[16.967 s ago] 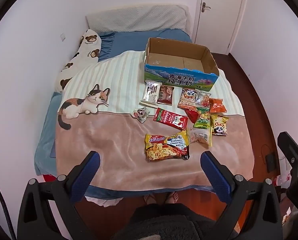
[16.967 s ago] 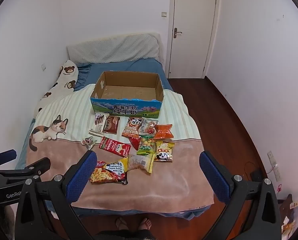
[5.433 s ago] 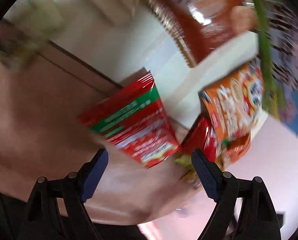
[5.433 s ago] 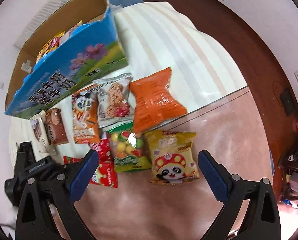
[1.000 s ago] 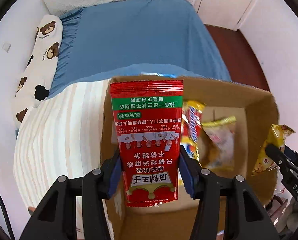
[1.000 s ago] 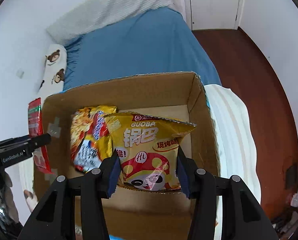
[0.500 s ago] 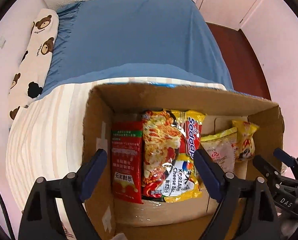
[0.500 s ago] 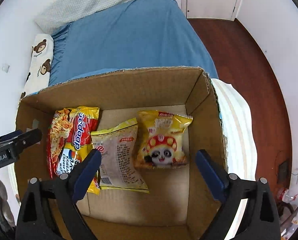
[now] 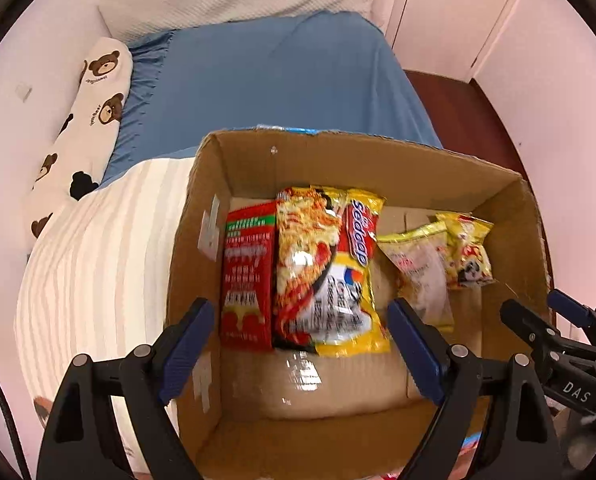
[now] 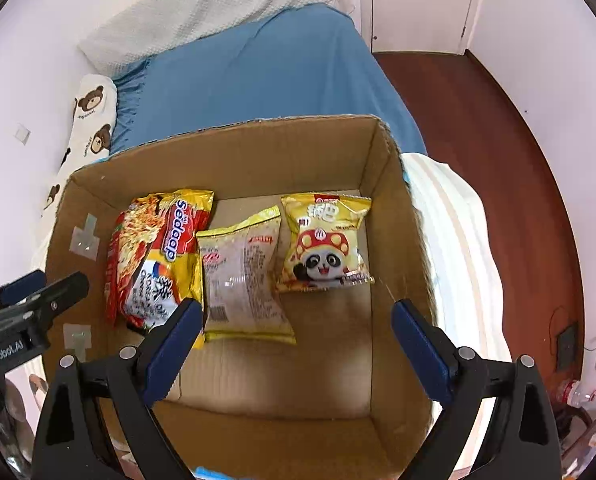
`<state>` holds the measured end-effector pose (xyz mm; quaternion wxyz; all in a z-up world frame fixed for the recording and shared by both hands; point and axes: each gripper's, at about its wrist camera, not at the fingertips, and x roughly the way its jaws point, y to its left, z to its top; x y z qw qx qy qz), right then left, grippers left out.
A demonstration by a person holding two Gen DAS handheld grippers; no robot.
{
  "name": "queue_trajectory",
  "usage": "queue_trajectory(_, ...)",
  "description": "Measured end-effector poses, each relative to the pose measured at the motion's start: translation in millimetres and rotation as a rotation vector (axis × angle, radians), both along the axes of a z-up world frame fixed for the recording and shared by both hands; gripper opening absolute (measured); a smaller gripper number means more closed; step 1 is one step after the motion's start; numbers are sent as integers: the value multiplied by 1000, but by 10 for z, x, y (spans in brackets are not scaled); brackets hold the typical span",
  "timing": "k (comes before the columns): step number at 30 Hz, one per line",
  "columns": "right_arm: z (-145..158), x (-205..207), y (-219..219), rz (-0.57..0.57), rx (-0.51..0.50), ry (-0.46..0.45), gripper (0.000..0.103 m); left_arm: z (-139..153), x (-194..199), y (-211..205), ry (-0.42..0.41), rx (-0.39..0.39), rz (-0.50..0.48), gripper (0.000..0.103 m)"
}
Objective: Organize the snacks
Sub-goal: 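Carry both packets into the box and open both tools, then grasp the Franzzi cookie pack with the left tool while the right grasps the orange panda seed bag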
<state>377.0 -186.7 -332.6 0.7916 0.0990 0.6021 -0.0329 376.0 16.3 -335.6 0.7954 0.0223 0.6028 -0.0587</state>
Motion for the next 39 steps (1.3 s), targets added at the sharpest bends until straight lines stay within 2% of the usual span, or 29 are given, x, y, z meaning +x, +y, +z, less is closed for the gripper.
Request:
queue_trajectory(19, 829, -1178, 204, 22, -24, -195, 97, 702, -1231, 140, -180, -24, 13, 88)
queue_trajectory(26, 995, -1589, 287, 25, 20, -225, 97, 867, -1624, 234, -241, -40, 11, 88)
queue_trajectory(29, 869, -1747, 306, 20, 54, -188, 97, 798, -1776, 360, -233, -27, 25, 88)
queue_trajectory(32, 543, -1856, 307, 3, 109, -102, 97, 600, -1903, 528, -202, 17, 46, 88)
queue_trajectory(36, -19, -1896, 360, -20, 156, 18, 97, 125, -1992, 864, -89, 87, 109, 88)
queue_trajectory(39, -407, -1867, 416, -46, 165, 78, 97, -218, -2011, 1144, 10, 93, 181, 88)
